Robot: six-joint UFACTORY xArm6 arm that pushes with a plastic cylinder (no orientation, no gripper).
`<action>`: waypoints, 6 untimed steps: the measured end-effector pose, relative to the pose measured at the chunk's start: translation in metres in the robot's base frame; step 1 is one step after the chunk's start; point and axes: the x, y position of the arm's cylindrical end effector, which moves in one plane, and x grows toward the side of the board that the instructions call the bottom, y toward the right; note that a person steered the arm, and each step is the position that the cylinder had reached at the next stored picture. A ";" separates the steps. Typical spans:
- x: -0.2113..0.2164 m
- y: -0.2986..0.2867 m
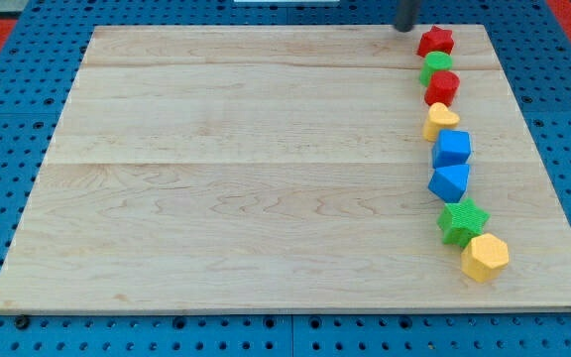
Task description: Move the arm towards bottom center
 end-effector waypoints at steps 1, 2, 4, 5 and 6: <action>0.000 -0.076; 0.001 -0.106; 0.002 -0.115; 0.034 -0.219; 0.182 -0.220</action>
